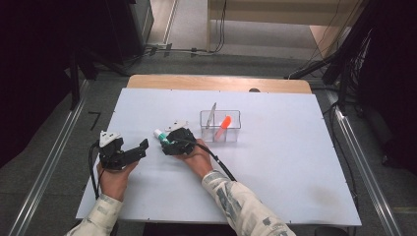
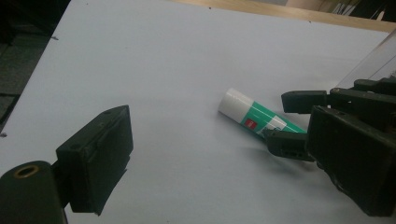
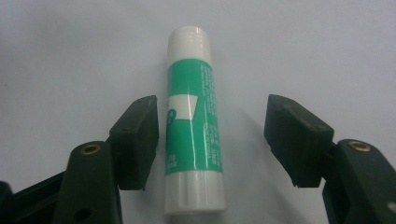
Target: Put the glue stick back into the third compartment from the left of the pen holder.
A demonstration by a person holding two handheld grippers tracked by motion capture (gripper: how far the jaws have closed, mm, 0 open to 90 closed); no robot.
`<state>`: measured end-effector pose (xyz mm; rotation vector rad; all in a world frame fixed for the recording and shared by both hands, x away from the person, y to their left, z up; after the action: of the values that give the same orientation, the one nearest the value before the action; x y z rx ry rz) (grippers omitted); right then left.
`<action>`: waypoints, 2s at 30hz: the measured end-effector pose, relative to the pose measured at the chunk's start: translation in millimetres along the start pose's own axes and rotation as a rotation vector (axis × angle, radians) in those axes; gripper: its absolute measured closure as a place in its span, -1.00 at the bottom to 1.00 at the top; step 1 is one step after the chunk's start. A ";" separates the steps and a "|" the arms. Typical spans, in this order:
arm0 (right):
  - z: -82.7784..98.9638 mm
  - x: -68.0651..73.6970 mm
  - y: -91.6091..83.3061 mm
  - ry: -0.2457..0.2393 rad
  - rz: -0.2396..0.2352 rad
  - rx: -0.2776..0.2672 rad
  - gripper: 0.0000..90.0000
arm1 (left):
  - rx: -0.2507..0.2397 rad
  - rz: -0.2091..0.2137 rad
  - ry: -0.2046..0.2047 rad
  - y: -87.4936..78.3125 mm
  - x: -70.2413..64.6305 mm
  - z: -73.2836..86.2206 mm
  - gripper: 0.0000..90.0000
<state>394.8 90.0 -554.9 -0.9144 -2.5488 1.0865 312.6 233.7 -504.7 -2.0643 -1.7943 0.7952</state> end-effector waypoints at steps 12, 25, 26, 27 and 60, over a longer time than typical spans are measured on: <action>-7.7 0.0 7.8 -0.028 0.010 -0.004 -0.14 | 0.000 0.004 0.001 -0.1 -0.1 -0.3 -0.81; -16.0 3.9 17.1 -0.067 -0.005 0.012 0.12 | 0.001 0.009 0.005 -0.2 0.3 -0.6 -0.81; -16.3 4.4 17.2 -0.071 -0.002 0.015 0.14 | 0.001 0.009 0.005 -0.2 0.3 -0.6 -0.81; -16.7 5.1 17.6 -0.073 -0.006 0.017 0.18 | 0.001 0.010 0.005 -0.2 0.2 -0.7 -0.81; -16.7 9.8 6.0 -0.028 -0.073 0.010 0.40 | 0.010 0.016 0.005 0.9 -0.3 0.1 -0.80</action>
<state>397.0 108.9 -547.9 -0.8027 -2.5749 1.0982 313.2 233.2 -505.2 -2.0752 -1.7693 0.8018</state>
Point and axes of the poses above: each handheld gripper's, and its own axes: y roughly forward along the jaws, z roughly out of its underside, x roughly to its left, the point moved 6 cm from there along y, roughly forward along the jaws, and after that the axes turned 4 degrees about x, right-handed, at the moved point
